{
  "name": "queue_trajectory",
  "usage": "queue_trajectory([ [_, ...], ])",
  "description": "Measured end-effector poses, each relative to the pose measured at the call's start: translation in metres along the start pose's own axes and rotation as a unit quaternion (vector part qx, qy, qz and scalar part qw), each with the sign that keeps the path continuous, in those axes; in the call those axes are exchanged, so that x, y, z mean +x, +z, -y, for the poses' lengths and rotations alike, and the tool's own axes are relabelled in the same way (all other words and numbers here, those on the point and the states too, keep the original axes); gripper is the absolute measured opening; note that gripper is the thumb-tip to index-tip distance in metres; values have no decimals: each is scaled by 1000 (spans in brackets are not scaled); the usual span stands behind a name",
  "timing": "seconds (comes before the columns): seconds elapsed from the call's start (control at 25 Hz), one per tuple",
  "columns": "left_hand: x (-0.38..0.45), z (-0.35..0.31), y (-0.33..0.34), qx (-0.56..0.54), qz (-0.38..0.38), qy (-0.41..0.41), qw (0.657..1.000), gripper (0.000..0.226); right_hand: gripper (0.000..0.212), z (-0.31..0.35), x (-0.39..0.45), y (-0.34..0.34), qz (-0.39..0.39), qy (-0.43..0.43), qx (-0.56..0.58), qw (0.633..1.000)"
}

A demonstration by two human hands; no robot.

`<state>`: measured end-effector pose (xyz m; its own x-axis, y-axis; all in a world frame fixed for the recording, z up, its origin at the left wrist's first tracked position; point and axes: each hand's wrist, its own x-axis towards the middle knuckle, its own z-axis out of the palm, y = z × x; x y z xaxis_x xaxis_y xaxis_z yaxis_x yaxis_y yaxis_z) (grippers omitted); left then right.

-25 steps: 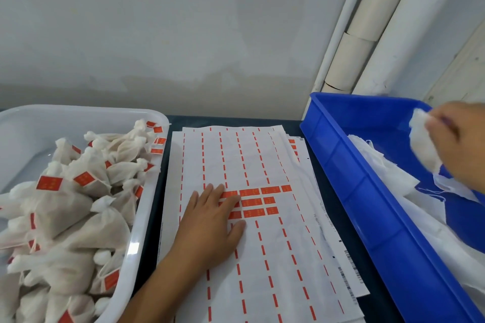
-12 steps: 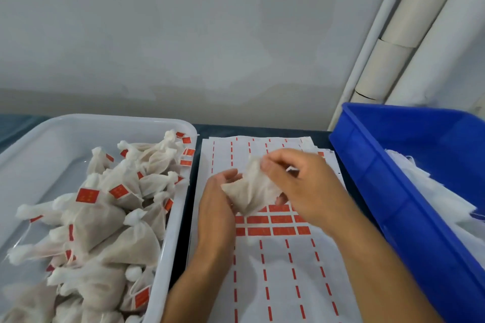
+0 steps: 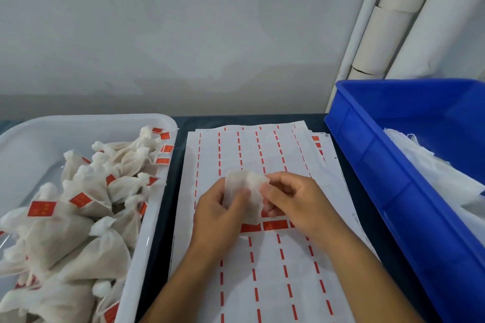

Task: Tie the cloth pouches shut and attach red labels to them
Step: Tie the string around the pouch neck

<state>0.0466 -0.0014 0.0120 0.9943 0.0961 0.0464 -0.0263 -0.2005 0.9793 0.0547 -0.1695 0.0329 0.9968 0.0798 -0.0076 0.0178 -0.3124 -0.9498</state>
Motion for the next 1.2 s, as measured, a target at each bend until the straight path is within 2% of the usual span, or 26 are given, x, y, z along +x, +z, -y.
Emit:
queue_trajectory([
  [0.28,-4,4,3,13,10,24,1000,16,17,-9,-4,-7,13,-26,7,1000],
  [0.36,-5,3,2,27,27,26,999,9,18,-7,-4,-7,18,-28,5,999],
  [0.52,-7,1,-2,55,40,32,997,21,15,-4,-3,-4,36,-19,26,999],
  [0.72,-10,2,-11,-9,53,0,999,30,9,-2,-4,-4,19,-16,22,999],
  [0.8,-12,2,-13,-2,44,13,999,22,9,-2,-8,-4,17,-19,16,1000],
  [0.88,-13,1,-14,19,44,36,998,8,9,-3,-14,-5,29,-36,-9,999],
  [1.0,-13,0,-14,36,70,58,995,7,25,1,-24,-1,54,-91,-43,993],
  [1.12,-14,1,-13,53,89,65,992,7,12,7,-27,8,4,-166,-108,980],
  [1.2,-15,0,-12,71,91,71,991,10,14,9,-27,12,-29,-195,-130,972],
])
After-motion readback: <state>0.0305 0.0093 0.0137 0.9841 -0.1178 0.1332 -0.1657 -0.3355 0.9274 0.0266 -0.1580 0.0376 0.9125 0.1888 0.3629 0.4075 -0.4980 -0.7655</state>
